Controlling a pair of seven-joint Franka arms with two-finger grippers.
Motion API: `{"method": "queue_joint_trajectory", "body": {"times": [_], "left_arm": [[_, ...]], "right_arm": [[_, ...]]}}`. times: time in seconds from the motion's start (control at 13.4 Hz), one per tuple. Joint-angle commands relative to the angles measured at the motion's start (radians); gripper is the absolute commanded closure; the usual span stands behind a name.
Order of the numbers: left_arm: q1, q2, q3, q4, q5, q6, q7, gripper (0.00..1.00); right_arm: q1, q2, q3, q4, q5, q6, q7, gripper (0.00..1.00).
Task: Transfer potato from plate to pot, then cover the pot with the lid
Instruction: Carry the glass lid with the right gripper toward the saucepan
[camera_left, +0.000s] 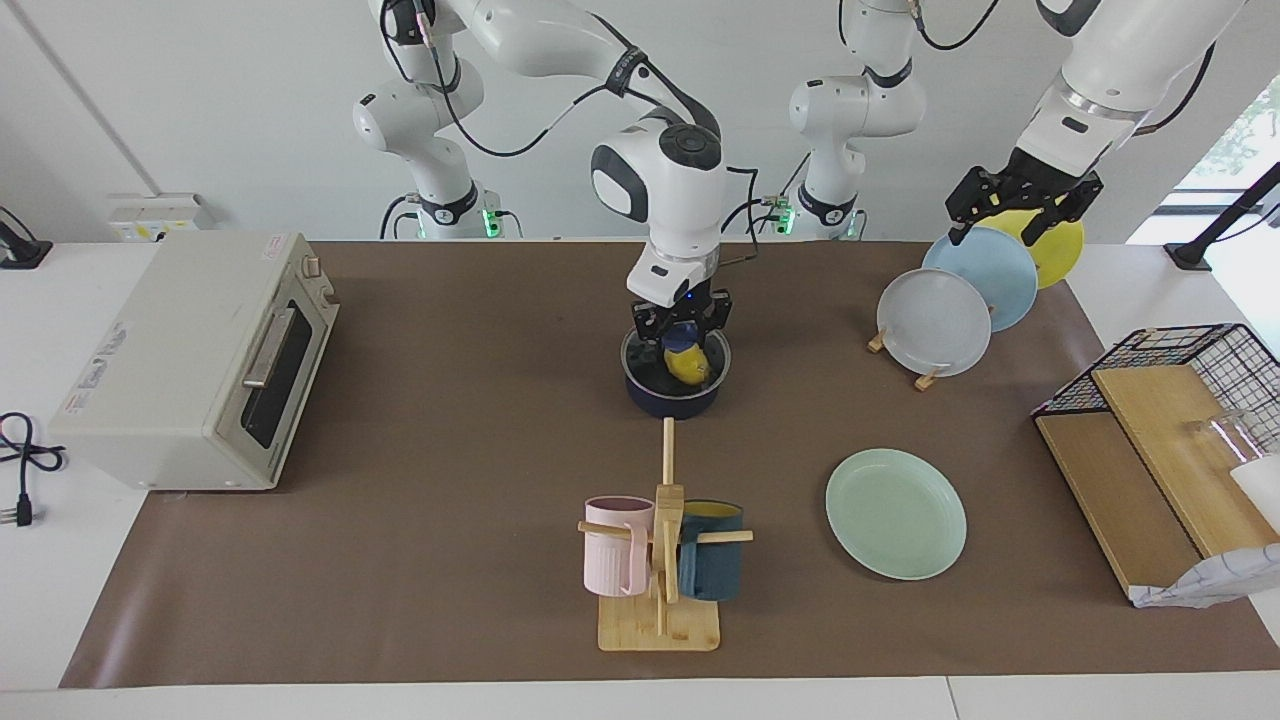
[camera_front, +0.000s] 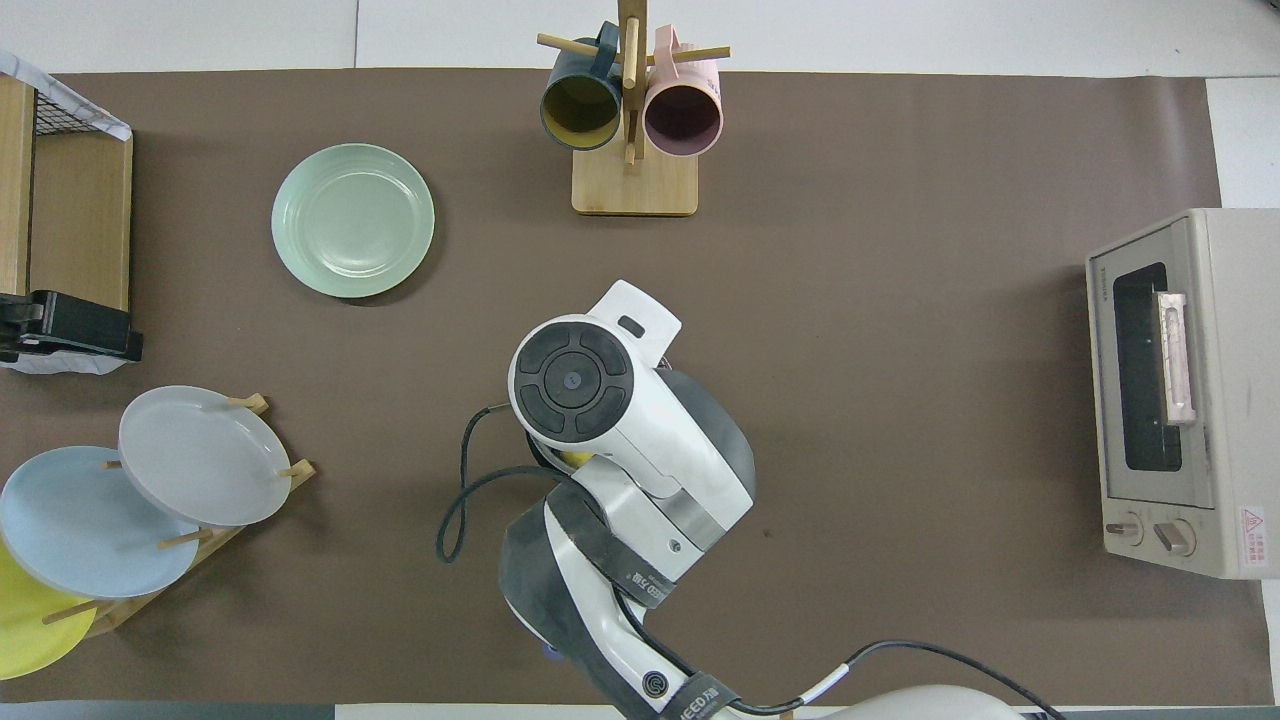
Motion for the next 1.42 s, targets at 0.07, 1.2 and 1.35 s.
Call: {"method": "queue_joint_trajectory", "body": {"times": [0.07, 1.2, 1.35], "left_arm": [[-0.015, -0.019, 0.004, -0.027, 0.021, 0.016, 0.007, 0.00], [-0.006, -0.005, 0.004, -0.021, -0.005, 0.043, -0.006, 0.00], [-0.006, -0.005, 0.004, -0.022, -0.005, 0.043, -0.007, 0.00]], "right_arm": [[-0.005, -0.003, 0.008, -0.007, 0.002, 0.014, 0.015, 0.75], [-0.004, -0.009, 0.018, -0.028, 0.009, 0.009, 0.069, 0.73], [-0.004, -0.009, 0.018, -0.028, 0.048, 0.008, 0.071, 0.73]]}}
